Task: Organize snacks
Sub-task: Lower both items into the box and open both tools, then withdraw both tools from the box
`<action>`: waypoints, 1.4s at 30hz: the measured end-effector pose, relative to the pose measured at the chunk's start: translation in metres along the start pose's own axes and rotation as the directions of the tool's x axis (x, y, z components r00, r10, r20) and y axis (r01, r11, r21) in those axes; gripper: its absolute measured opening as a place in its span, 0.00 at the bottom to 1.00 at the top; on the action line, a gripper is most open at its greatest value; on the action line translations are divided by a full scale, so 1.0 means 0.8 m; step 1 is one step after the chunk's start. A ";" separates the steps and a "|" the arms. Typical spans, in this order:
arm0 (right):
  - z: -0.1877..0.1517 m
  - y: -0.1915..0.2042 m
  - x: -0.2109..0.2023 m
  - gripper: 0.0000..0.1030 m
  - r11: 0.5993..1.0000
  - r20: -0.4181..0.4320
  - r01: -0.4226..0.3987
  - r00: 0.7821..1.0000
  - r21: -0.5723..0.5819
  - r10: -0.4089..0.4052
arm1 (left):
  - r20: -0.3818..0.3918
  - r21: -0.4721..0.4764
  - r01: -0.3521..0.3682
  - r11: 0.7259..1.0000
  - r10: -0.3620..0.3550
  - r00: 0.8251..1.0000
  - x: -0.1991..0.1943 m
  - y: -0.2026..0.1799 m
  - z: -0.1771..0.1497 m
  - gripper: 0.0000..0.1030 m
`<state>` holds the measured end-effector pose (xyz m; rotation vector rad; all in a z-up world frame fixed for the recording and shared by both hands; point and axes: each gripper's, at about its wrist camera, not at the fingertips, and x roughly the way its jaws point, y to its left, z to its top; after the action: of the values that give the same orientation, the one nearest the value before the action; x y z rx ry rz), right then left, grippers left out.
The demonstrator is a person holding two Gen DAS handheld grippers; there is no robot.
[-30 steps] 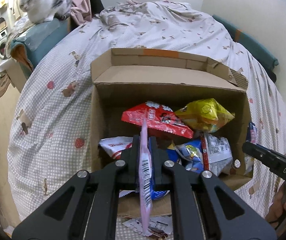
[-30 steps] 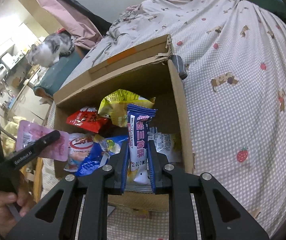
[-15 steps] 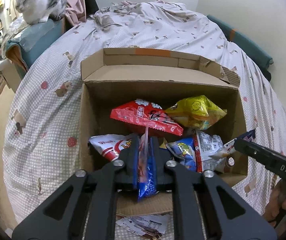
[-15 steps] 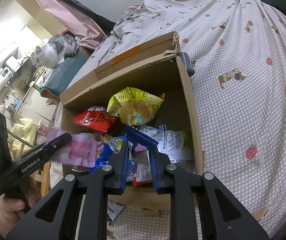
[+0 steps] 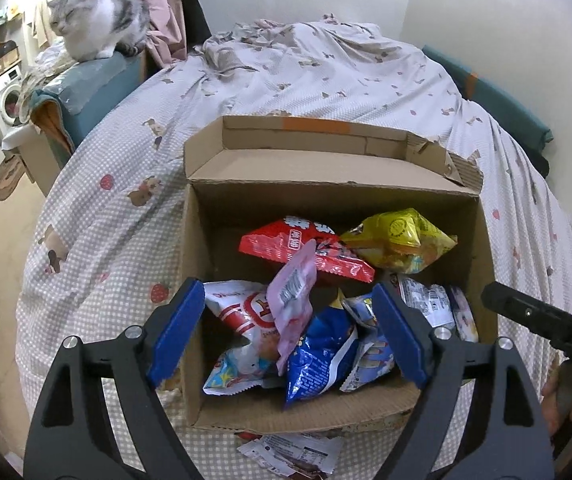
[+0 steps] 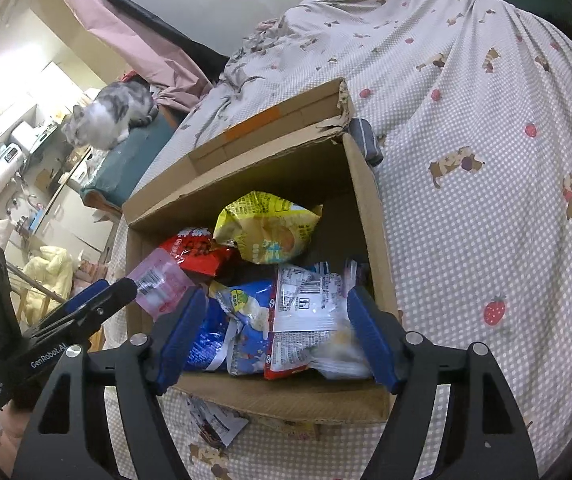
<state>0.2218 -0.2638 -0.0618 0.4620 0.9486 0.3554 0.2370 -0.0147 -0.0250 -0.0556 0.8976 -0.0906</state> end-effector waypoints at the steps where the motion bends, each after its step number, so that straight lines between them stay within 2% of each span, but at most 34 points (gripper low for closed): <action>1: 0.000 0.000 0.000 0.75 1.000 -0.004 0.002 1.000 0.003 -0.002 | 0.004 -0.006 0.003 1.000 -0.003 1.000 -0.001 0.002 0.000 0.81; 7: 0.001 0.005 -0.005 0.84 1.000 0.008 0.007 1.000 -0.011 -0.006 | 0.029 -0.048 0.004 0.999 -0.003 1.000 -0.008 0.013 0.001 0.81; 11: -0.002 0.016 -0.016 0.94 0.999 0.036 0.012 0.999 -0.040 -0.011 | 0.028 -0.084 0.006 0.996 -0.003 1.000 -0.013 0.024 -0.002 0.81; 17: -0.015 0.030 -0.035 0.95 0.998 0.059 0.039 0.998 -0.054 -0.036 | 0.064 -0.105 -0.015 0.994 0.022 0.998 -0.036 0.034 -0.011 0.81; 20: -0.024 0.037 -0.047 0.95 0.997 0.073 0.049 0.996 -0.061 -0.045 | 0.125 -0.109 -0.043 0.993 0.056 0.991 -0.058 0.038 -0.016 0.82; 23: -0.030 0.048 -0.062 0.95 0.994 0.093 0.051 0.995 -0.095 -0.042 | 0.161 -0.125 -0.028 0.992 0.048 0.986 -0.077 0.043 -0.017 0.96; 24: -0.032 0.049 -0.065 0.95 0.994 0.096 0.049 0.995 -0.100 -0.039 | 0.168 -0.130 -0.012 0.991 0.034 0.985 -0.083 0.045 -0.019 0.96; 29: -0.051 0.047 -0.078 0.95 0.997 0.091 0.033 0.995 -0.066 -0.027 | 0.168 -0.158 0.029 0.987 -0.002 0.986 -0.100 0.053 -0.043 0.96; 34: -0.075 0.045 -0.084 0.95 0.998 0.063 0.042 0.997 -0.055 -0.038 | 0.143 -0.081 -0.038 0.996 0.049 0.988 -0.110 0.046 -0.068 0.96; 37: -0.087 0.045 -0.085 0.95 0.997 0.051 0.051 0.998 -0.052 -0.048 | 0.113 -0.050 -0.020 0.999 0.026 0.993 -0.119 0.044 -0.079 0.96; 40: -0.099 0.045 -0.086 0.95 0.997 0.035 0.058 0.998 -0.050 -0.056 | 0.115 -0.034 -0.050 0.998 0.054 0.992 -0.130 0.042 -0.089 0.96; 42: -0.106 0.046 -0.087 0.95 0.997 0.031 0.062 0.998 -0.051 -0.060 | 0.108 -0.037 -0.043 0.998 0.047 0.993 -0.133 0.042 -0.093 0.96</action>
<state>0.1102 -0.2476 -0.0371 0.3886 0.9210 0.3167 0.1148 0.0292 0.0088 -0.0719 0.7914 -0.0296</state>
